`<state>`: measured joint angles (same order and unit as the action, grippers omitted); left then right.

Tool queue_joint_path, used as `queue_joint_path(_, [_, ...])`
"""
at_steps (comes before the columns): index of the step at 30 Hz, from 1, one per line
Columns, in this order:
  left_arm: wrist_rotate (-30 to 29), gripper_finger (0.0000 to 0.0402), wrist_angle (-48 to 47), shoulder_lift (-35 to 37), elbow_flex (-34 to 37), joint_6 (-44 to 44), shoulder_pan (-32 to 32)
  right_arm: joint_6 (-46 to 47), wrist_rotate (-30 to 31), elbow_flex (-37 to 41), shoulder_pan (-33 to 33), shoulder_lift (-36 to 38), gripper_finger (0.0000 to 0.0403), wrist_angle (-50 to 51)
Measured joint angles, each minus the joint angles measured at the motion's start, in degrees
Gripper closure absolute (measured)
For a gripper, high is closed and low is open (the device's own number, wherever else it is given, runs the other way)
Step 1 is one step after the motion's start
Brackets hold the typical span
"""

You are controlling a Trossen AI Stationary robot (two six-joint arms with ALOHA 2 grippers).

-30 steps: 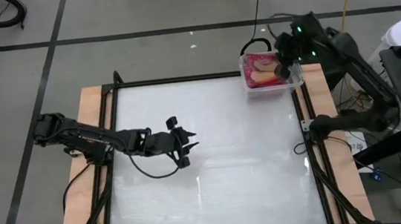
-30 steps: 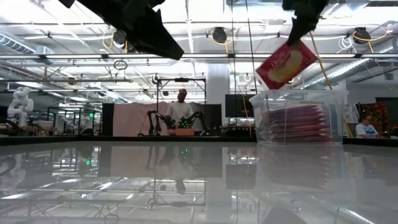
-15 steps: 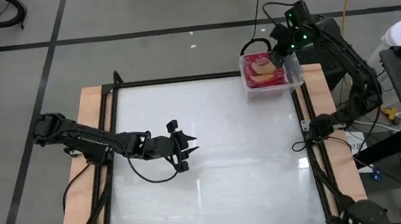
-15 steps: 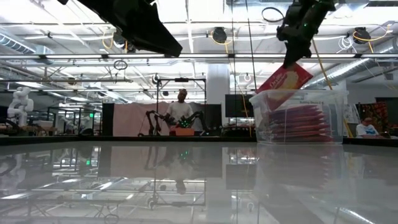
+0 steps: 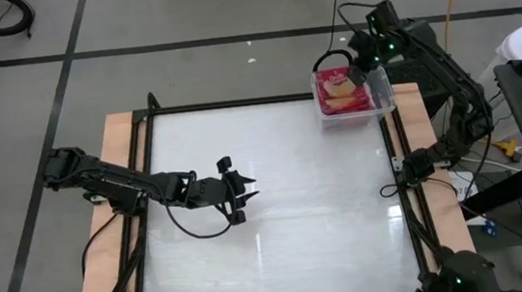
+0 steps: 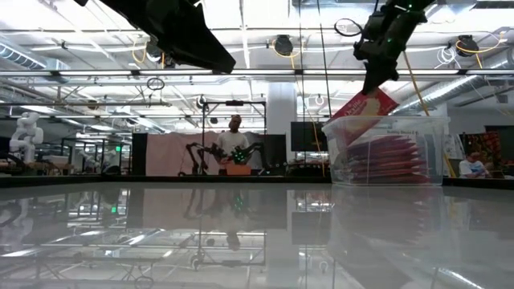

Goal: Sort popcorn bags into baskets
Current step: Put the red popcorn bag into the transparent bin

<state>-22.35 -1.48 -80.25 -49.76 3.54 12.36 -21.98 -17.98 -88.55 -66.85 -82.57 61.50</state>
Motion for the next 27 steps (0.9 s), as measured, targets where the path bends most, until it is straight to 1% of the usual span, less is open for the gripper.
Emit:
queue_joint_path(7, [0.0,0.0245,0.0,0.0,0.0,0.0,0.0,0.3,0.5,0.0,0.0,-0.6,0.0364,-2.8])
queue_joint_path(12, [0.0,0.0245,0.0,0.0,0.0,-0.5,0.0,0.3,7.3,0.0,0.1,-0.6,0.0349,-3.3])
queue_joint_path(15, [0.0,0.0245,0.0,0.0,0.0,-0.5,0.0,0.5,8.8,0.0,0.1,-0.6,0.0336,-3.4])
queue_joint_path(24, [0.0,0.0245,0.0,0.0,0.0,-0.5,0.0,1.8,9.1,0.0,0.1,-0.5,0.0290,-4.5])
queue_joint_path(27, [0.0,0.0245,-0.1,0.0,0.0,-0.4,0.0,4.8,8.8,0.0,0.4,-0.2,0.0284,-3.9])
